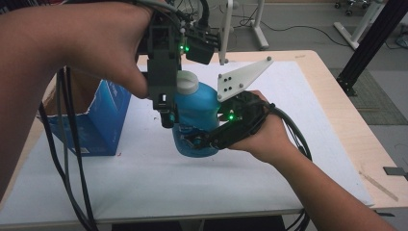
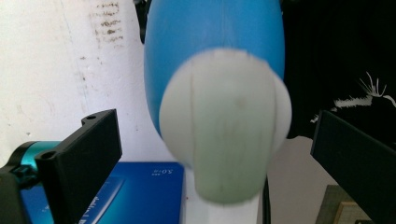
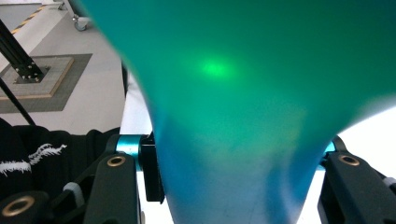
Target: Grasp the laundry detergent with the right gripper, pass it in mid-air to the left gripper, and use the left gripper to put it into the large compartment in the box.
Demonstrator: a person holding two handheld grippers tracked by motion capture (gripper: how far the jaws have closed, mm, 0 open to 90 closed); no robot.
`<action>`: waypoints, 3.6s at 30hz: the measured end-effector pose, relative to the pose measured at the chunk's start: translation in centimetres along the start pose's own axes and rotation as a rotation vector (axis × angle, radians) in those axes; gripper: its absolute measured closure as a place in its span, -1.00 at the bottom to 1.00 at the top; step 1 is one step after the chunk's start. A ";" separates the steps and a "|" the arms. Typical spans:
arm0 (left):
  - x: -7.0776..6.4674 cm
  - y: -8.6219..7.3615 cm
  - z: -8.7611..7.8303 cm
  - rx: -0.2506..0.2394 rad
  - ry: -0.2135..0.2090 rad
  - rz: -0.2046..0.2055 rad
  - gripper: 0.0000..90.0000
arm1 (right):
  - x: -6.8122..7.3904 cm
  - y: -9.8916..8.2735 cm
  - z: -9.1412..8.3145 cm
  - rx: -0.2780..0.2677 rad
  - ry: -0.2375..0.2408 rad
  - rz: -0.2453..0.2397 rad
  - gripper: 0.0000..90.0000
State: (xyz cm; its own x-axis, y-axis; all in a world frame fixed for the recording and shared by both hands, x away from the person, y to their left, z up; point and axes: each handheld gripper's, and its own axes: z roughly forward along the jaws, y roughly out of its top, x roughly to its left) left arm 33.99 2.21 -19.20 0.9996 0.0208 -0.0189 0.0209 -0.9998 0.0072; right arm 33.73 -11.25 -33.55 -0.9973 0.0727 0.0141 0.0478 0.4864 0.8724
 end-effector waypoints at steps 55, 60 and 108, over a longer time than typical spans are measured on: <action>-0.4 0.7 0.9 0.011 0.052 0.011 -0.70 | 0.3 1.5 0.7 -0.035 0.050 0.011 0.01; -0.5 0.7 0.9 0.014 0.055 0.010 -0.70 | 0.2 1.5 0.7 -0.036 0.038 -0.001 0.01; -0.6 0.8 0.6 -0.010 0.061 0.017 -0.13 | 0.2 1.6 0.6 -0.056 0.037 -0.005 0.00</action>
State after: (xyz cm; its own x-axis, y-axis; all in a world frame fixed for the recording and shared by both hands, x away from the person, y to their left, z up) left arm 33.38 1.37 -19.77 0.9991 0.0041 0.0425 0.0034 -0.9998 0.0172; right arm 33.60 -9.94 -32.45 -0.9989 0.0374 0.0274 0.0410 0.4375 0.8983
